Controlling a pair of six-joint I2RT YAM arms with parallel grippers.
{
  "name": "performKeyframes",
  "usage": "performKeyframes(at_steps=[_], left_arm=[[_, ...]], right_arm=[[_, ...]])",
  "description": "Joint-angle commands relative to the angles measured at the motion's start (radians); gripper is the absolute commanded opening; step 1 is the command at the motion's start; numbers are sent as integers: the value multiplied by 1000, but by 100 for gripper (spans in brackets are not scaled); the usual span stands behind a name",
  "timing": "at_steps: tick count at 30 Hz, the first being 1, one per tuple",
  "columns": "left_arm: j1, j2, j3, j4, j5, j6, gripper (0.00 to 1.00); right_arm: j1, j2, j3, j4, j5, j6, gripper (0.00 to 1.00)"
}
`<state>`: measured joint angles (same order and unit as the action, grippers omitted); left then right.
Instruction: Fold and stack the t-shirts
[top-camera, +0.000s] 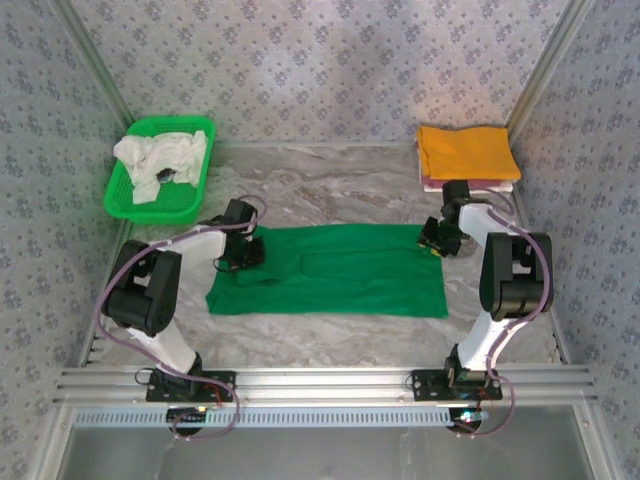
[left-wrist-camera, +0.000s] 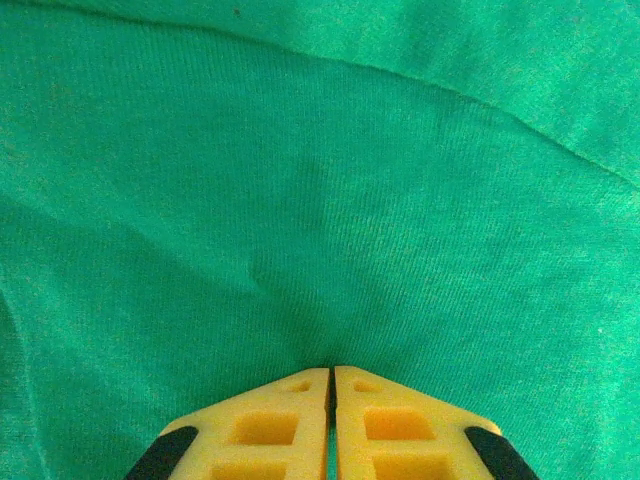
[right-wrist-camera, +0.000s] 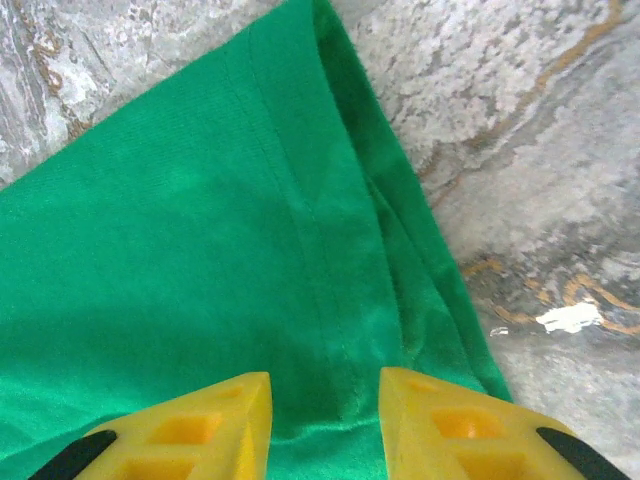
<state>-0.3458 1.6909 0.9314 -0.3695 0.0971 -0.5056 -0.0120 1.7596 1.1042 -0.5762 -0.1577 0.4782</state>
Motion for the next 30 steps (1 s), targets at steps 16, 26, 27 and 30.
performKeyframes(at_steps=[16,26,27,30], left_arm=[[4,55,-12,-22,-6,15,8],[4,56,-16,-16,-7,9,6],[5,54,-15,-17,-7,9,5],[5,47,-19,-20,-11,9,5]], right_arm=[[44,50,66,-16,48,27,5],[44,-19,78,-72,52,15,0],[44,-31,73,-81,50,15,0],[30,-75,33,-84,52,25,0]])
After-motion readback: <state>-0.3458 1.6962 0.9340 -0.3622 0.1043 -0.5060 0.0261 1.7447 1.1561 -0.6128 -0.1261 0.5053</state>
